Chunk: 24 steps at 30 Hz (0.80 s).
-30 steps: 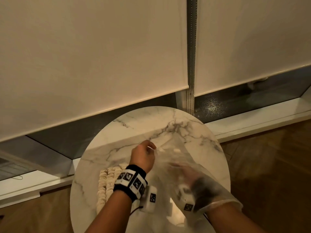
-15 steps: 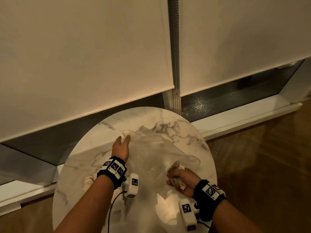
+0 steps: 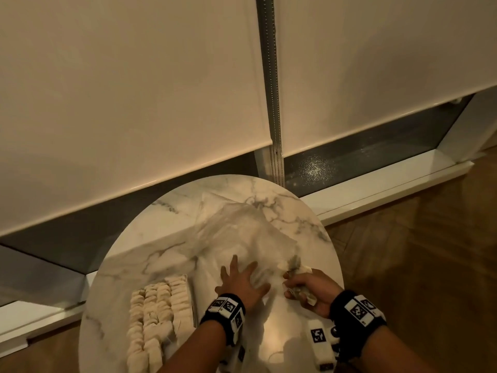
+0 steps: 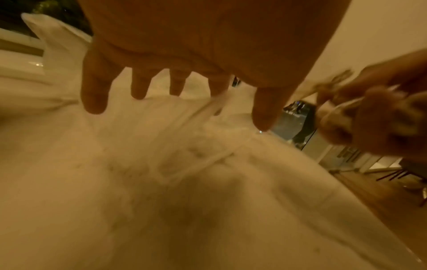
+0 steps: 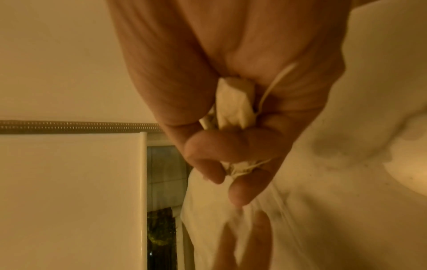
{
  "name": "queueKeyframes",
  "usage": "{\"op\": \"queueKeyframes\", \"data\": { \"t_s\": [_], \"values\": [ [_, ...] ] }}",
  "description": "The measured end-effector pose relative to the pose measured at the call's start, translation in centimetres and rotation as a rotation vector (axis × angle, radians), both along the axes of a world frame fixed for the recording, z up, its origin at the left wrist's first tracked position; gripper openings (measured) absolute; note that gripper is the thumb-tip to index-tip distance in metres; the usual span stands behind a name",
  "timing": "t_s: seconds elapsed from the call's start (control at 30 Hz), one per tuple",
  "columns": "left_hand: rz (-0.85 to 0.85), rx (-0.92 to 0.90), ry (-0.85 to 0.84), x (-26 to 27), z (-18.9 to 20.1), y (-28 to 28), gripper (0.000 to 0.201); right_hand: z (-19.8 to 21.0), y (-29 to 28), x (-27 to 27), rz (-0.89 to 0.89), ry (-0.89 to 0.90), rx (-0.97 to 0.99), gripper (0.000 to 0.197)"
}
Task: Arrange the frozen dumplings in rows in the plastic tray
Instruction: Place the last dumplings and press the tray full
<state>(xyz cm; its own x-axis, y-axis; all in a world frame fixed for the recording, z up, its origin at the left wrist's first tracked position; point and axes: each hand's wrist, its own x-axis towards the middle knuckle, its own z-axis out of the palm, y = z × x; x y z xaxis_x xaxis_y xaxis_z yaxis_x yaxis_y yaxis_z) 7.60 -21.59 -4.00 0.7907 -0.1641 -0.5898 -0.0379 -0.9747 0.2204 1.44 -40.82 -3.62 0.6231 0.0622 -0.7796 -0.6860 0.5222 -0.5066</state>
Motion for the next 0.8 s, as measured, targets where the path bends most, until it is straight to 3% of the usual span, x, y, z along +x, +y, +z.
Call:
{"op": "queueKeyframes", "data": {
  "t_s": [0.17,0.43,0.67,0.8],
  "values": [
    [-0.143,0.077,0.106,-1.5,-1.6,0.0,0.051,0.8,-2.4,-1.2,-0.011,-0.025,0.027,0.024],
    [-0.136,0.068,0.147,-3.2,-1.6,0.3,0.051,1.7,-2.3,-1.5,0.016,-0.074,0.029,0.025],
    [-0.188,0.121,0.065,-5.3,-1.3,2.0,0.047,0.7,-4.0,-1.3,-0.147,0.005,0.152,0.025],
    [-0.14,-0.029,-0.076,-6.2,-1.4,3.1,0.043,0.3,-4.4,-1.8,-0.185,0.002,0.205,0.023]
  ]
}}
